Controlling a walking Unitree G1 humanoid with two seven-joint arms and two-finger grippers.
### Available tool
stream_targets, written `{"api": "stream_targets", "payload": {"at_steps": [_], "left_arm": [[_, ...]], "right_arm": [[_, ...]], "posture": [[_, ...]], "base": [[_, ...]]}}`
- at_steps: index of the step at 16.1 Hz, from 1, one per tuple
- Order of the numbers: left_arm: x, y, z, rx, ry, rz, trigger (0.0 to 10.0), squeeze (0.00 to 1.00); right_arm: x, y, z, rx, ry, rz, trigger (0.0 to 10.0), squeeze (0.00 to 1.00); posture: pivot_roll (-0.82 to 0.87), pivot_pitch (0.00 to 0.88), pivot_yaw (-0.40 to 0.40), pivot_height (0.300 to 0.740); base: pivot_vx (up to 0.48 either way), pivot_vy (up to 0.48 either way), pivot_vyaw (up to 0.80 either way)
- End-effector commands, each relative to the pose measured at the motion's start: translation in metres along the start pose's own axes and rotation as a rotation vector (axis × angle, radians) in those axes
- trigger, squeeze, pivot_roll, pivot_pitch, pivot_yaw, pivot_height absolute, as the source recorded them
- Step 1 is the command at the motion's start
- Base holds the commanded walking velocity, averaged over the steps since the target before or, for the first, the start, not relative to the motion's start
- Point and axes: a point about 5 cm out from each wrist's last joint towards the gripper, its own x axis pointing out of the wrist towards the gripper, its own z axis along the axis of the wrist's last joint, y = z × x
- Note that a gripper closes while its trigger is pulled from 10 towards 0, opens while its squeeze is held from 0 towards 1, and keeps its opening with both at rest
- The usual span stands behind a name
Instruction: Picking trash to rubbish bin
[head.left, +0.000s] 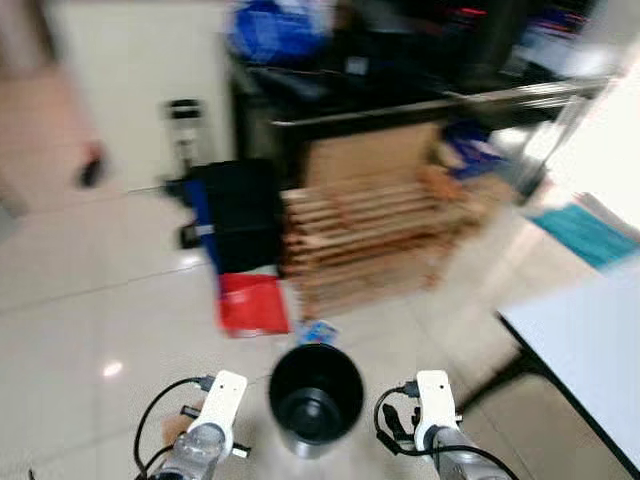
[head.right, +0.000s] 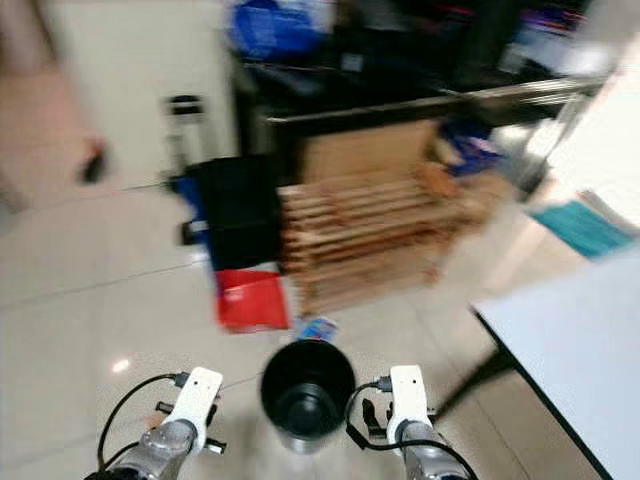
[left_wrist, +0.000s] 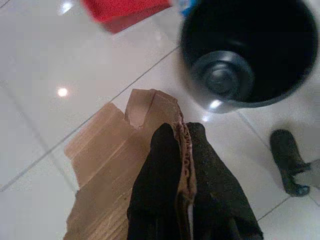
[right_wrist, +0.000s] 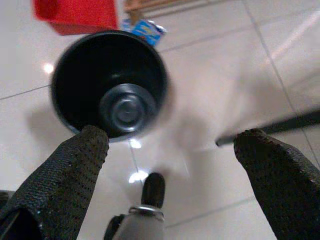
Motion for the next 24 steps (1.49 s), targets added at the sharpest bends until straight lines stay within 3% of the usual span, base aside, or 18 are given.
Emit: {"api": "stream_targets", "payload": {"at_steps": [1, 4, 8, 18, 24], "left_arm": [[0.0007, -0.0024, 0.0041, 0.005, -0.007, -0.012, 10.0, 0.0], [0.0007, -0.0026, 0.0036, 0.008, -0.006, -0.015, 10.0, 0.0], [0.0009, -0.0032, 0.0044, 0.008, -0.001, -0.013, 10.0, 0.0], [0.0012, -0.0044, 0.0051, 0.004, 0.004, -0.018, 10.0, 0.0], [0.0013, -0.0039, 0.0068, -0.004, -0.009, -0.016, 10.0, 0.0]], "right_arm": [[-0.0005, -0.0016, -0.0019, -0.011, 0.01, -0.003, 10.0, 0.0], [-0.0008, -0.002, -0.003, -0.014, 0.014, -0.002, 10.0, 0.0], [-0.001, -0.0035, -0.0021, -0.012, 0.007, -0.008, 10.0, 0.0], [-0.0012, -0.0056, -0.0023, -0.01, 0.011, -0.013, 10.0, 0.0], [-0.0012, -0.0054, -0.0027, -0.012, 0.013, -0.012, 10.0, 0.0]], "posture": [[-0.01, 0.003, -0.066, 0.74], [-0.01, 0.001, -0.065, 0.74], [-0.01, 0.019, -0.073, 0.74], [-0.01, 0.035, -0.076, 0.74], [-0.01, 0.037, -0.075, 0.74]], "base": [[0.0, 0.0, -0.76], [0.0, 0.0, -0.76], [0.0, 0.0, 0.0], [0.455, 0.0, -0.05], [0.049, 0.0, 0.0]]}}
